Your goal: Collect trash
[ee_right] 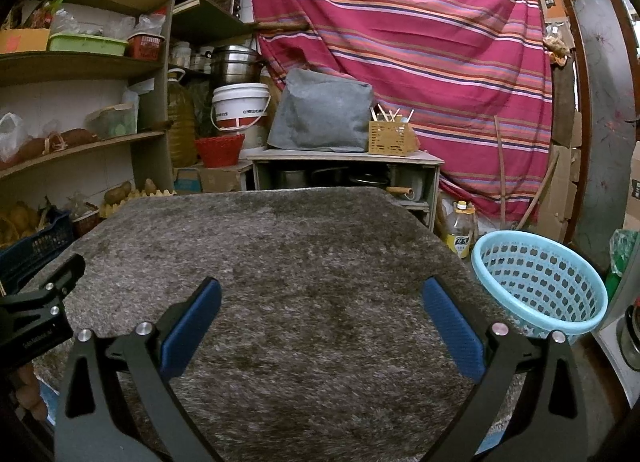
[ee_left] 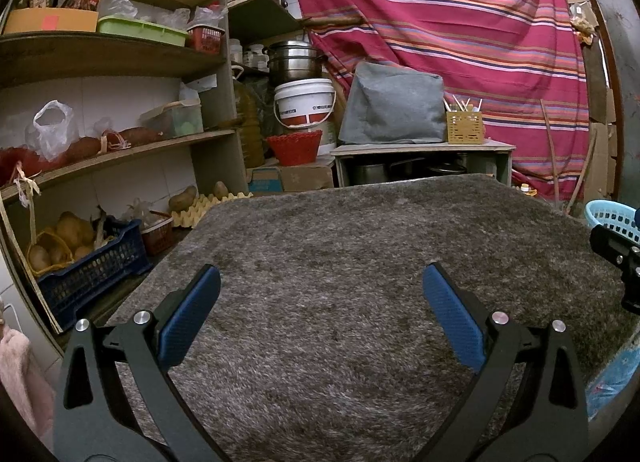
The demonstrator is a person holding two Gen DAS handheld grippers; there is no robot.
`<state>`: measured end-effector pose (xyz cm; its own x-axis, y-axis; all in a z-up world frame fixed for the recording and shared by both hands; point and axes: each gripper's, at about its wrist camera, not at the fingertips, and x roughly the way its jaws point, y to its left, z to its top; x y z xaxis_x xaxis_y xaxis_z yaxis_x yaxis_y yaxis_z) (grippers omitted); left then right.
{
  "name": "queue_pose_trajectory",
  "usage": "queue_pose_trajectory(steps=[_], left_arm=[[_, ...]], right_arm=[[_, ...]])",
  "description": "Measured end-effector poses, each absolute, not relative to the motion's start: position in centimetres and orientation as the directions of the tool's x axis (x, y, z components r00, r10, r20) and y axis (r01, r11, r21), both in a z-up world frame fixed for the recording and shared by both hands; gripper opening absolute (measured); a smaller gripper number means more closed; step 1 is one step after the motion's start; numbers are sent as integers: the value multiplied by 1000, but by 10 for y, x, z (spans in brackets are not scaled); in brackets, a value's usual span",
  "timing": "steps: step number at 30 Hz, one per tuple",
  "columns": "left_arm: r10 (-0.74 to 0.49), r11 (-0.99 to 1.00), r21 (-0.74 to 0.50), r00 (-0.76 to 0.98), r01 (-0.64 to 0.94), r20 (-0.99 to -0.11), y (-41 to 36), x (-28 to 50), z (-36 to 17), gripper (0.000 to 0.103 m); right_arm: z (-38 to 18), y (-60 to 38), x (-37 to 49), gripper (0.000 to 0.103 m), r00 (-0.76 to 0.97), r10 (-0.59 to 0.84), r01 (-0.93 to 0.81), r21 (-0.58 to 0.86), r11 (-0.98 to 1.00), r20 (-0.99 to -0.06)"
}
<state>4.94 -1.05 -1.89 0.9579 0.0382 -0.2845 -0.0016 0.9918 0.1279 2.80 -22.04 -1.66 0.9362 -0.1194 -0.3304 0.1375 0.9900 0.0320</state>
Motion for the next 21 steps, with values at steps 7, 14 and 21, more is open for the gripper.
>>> queue_pose_trajectory(steps=[7, 14, 21], left_arm=[[49, 992, 122, 958, -14, -284, -12, 48, -19, 98], [62, 990, 135, 962, -27, -266, -15, 45, -18, 98], [52, 992, 124, 958, -17, -283, -19, 46, -18, 98]], right_arm=[[-17, -222, 28, 99, 936, -121, 139, 29, 990, -329], [-17, -225, 28, 99, 937, -119, 137, 30, 990, -327], [-17, -224, 28, 99, 937, -122, 137, 24, 990, -326]])
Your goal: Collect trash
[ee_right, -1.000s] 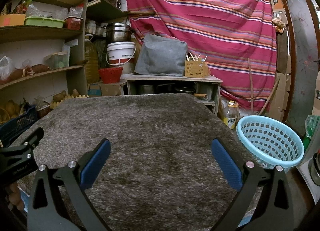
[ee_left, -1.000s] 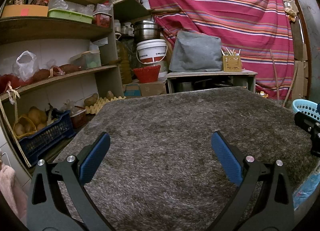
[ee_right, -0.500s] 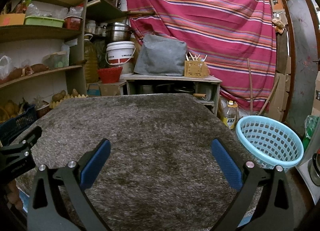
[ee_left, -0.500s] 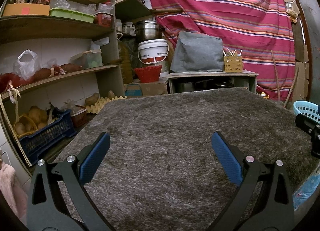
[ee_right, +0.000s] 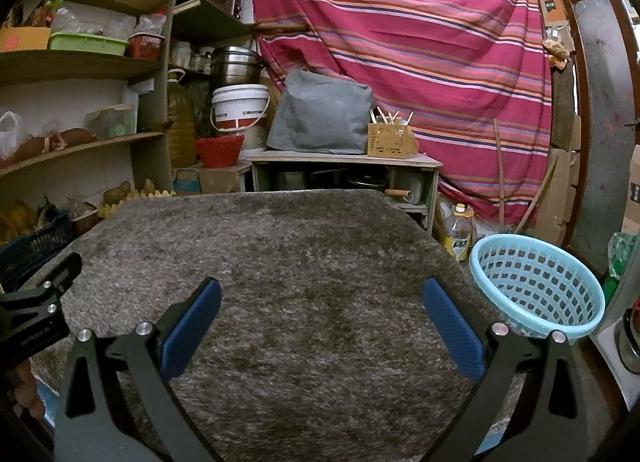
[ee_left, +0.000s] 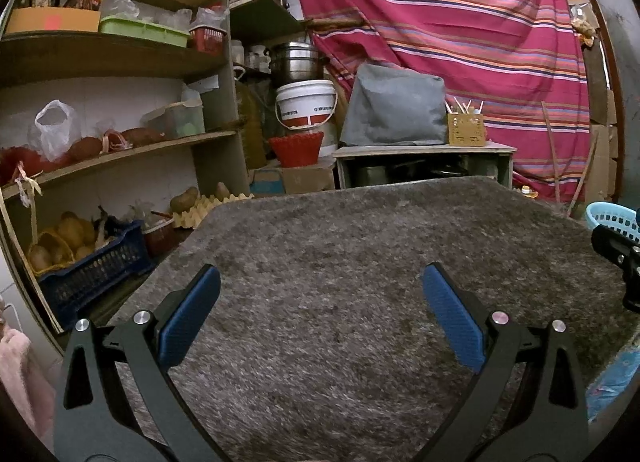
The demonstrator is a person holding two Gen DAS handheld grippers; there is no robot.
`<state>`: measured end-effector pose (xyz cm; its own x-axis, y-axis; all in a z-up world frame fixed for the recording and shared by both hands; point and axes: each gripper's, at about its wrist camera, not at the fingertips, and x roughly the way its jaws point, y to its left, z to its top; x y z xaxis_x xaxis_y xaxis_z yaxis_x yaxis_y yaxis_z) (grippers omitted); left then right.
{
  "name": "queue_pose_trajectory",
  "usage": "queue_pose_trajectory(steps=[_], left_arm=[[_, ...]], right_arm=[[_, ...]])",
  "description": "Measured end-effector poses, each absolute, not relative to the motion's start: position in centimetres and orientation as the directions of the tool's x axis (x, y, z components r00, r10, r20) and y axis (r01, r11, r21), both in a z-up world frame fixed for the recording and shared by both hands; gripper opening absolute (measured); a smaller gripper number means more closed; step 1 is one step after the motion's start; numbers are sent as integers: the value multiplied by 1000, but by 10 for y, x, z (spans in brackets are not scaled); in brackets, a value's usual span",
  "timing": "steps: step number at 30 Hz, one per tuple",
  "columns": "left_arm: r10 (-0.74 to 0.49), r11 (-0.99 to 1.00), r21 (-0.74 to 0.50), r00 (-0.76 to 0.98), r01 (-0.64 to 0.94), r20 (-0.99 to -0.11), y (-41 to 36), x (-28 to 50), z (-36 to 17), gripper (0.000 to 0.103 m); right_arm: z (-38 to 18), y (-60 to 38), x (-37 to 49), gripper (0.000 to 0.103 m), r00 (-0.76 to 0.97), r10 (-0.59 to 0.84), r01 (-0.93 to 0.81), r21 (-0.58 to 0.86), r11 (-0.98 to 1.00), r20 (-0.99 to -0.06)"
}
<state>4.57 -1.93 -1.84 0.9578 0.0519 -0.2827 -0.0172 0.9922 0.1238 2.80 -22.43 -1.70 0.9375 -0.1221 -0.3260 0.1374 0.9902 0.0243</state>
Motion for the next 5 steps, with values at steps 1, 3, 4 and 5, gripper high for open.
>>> queue_pose_trajectory(steps=[1, 3, 4, 5], left_arm=[[50, 992, 124, 958, -16, -284, -20, 46, -18, 98], [51, 993, 120, 958, -18, -282, -20, 45, -18, 98], [52, 993, 118, 958, -19, -282, -20, 46, -18, 98], [53, 993, 117, 958, -21, -281, -20, 46, -17, 98]], right_arm=[[-17, -225, 28, 99, 937, -122, 136, 21, 990, -327], [-16, -226, 29, 99, 937, -117, 132, 22, 991, -330], [-16, -227, 29, 99, 936, -116, 131, 24, 991, -332], [-15, -227, 29, 99, 936, -115, 131, 25, 991, -333]])
